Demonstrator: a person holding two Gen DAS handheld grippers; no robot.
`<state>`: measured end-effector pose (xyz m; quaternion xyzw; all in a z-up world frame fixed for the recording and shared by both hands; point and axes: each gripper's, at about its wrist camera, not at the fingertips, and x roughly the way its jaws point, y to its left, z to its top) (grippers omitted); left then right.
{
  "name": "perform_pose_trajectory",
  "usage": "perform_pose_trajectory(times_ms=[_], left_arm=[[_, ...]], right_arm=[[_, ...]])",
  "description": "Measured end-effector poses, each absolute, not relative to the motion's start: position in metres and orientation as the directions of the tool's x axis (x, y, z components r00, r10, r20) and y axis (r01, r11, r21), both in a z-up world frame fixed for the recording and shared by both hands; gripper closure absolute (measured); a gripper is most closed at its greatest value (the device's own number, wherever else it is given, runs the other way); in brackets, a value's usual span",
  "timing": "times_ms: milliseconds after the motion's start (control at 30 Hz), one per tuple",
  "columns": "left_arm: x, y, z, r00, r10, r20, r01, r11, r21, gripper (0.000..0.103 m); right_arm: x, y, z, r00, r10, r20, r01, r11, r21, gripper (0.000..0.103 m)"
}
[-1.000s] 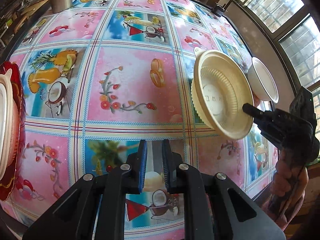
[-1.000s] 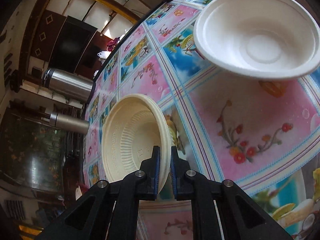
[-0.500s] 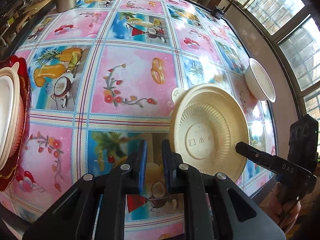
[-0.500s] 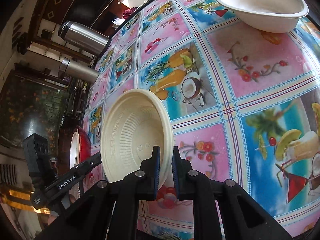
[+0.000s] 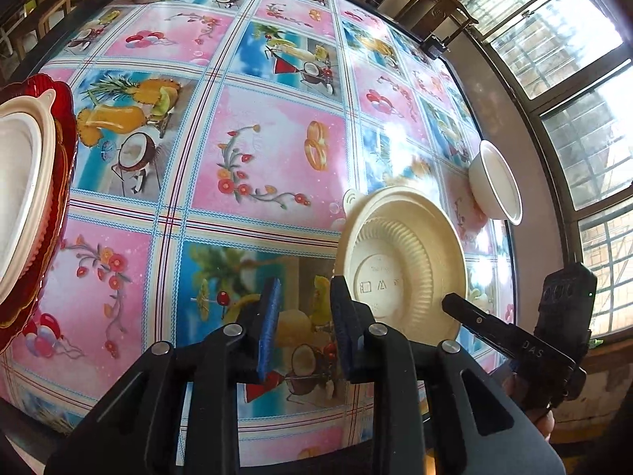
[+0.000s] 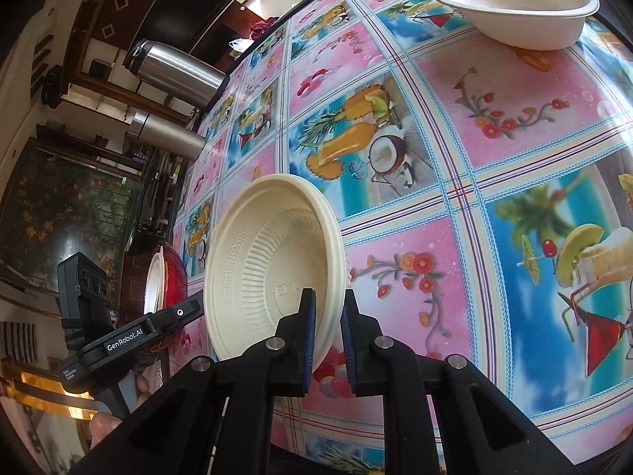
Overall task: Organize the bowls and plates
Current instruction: 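Carry the cream plate and cream bowl toward the red stack with both tools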
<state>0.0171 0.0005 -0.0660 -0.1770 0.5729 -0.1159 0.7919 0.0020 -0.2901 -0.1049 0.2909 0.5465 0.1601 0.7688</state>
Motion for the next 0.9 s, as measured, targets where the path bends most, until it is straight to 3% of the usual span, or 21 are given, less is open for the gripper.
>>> perform_pose_trajectory(times_ms=[33,100,467,567,633,700,900], left_arm=[[0.016,0.001,-0.063,0.322,-0.391,-0.862,-0.016,0.908,-0.418,0.06],[0.015,-0.001,-0.057,0.346,-0.393,-0.852,-0.007,0.907,-0.422,0.05],[0.022,-0.019,-0.079,0.315,-0.347,-0.883,0.011,0.932,-0.362,0.049],[0.023,-0.021,-0.077,0.33,-0.332,-0.884,0.024,0.939,-0.344,0.061],[0.023,-0.023,-0.078,0.33,-0.328,-0.885,0.034,0.941,-0.336,0.079],[0.023,-0.024,-0.079,0.329,-0.324,-0.887,0.044,0.943,-0.329,0.089],[0.022,-0.026,-0.079,0.34,-0.315,-0.886,0.061,0.947,-0.314,0.095]], right_arm=[[0.002,-0.29,-0.105,0.353,0.561,-0.748,0.071,0.782,0.62,0.088],[0.002,-0.288,-0.106,0.348,0.568,-0.746,0.063,0.779,0.623,0.088],[0.004,-0.285,-0.112,0.335,0.594,-0.731,0.062,0.76,0.647,0.087],[0.004,-0.286,-0.112,0.334,0.6,-0.727,0.06,0.756,0.652,0.087],[0.005,-0.285,-0.113,0.329,0.605,-0.725,0.055,0.755,0.654,0.086],[0.005,-0.285,-0.114,0.32,0.615,-0.721,0.058,0.747,0.663,0.08],[0.006,-0.288,-0.116,0.317,0.616,-0.721,0.07,0.743,0.665,0.067]])
